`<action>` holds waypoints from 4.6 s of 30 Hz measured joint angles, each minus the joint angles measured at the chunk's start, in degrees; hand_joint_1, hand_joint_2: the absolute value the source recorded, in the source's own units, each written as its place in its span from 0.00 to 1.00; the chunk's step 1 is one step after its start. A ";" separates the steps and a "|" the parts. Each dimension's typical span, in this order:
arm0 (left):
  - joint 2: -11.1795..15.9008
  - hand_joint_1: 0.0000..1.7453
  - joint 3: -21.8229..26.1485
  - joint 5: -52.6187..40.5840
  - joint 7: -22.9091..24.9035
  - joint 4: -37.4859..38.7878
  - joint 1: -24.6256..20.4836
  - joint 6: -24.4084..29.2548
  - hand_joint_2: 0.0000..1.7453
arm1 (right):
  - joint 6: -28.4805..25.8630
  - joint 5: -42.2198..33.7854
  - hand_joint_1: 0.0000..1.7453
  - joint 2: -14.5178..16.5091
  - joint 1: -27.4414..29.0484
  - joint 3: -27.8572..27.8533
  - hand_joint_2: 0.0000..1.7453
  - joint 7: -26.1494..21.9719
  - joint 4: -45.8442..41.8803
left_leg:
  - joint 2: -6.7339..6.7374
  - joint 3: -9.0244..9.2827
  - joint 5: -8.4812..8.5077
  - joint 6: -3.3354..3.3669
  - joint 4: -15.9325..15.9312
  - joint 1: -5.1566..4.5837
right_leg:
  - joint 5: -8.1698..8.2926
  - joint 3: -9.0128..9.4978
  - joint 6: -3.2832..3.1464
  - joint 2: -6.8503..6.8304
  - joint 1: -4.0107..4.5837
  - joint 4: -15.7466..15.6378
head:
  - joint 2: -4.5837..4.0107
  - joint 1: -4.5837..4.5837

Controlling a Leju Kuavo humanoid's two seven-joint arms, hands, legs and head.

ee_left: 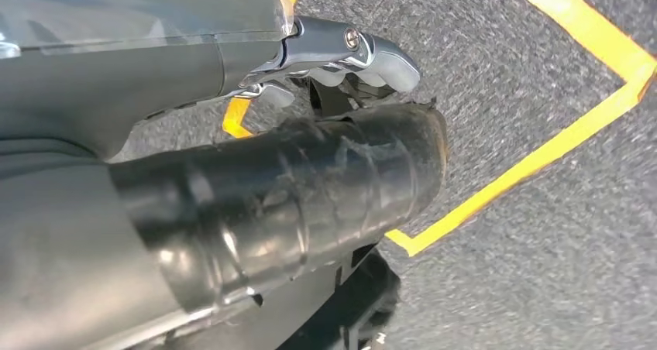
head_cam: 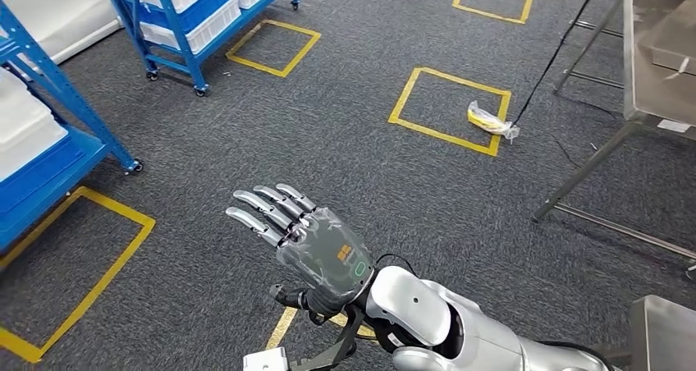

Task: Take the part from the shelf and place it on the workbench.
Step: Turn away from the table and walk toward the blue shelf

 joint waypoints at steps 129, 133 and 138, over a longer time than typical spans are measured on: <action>-1.06 0.00 20.74 -19.70 3.63 -2.34 2.34 1.26 0.00 | -7.68 -22.99 0.00 0.05 27.75 -32.29 0.00 2.38 68.63 | 2.61 8.13 -5.05 -0.92 0.50 -1.02 | 6.35 1.94 -2.34 -0.76 1.15 -9.97 | 0.00 -0.02; -1.13 0.00 21.69 -19.91 3.65 -2.34 2.03 1.22 0.00 | -7.00 -23.67 0.00 2.91 27.96 -35.18 0.50 1.66 77.86 | 3.73 1.24 -8.45 -2.12 11.48 -0.48 | 4.94 4.53 -3.09 -0.70 0.58 -11.10 | 0.00 -0.09; -1.06 0.00 22.37 -20.21 3.74 -2.34 2.06 1.33 0.00 | -3.61 -24.75 0.00 5.23 27.93 -37.21 1.00 2.24 84.40 | 4.15 -1.38 -5.45 -3.47 7.41 0.46 | 1.98 8.18 -2.21 -0.36 -0.01 -11.10 | 0.00 -0.09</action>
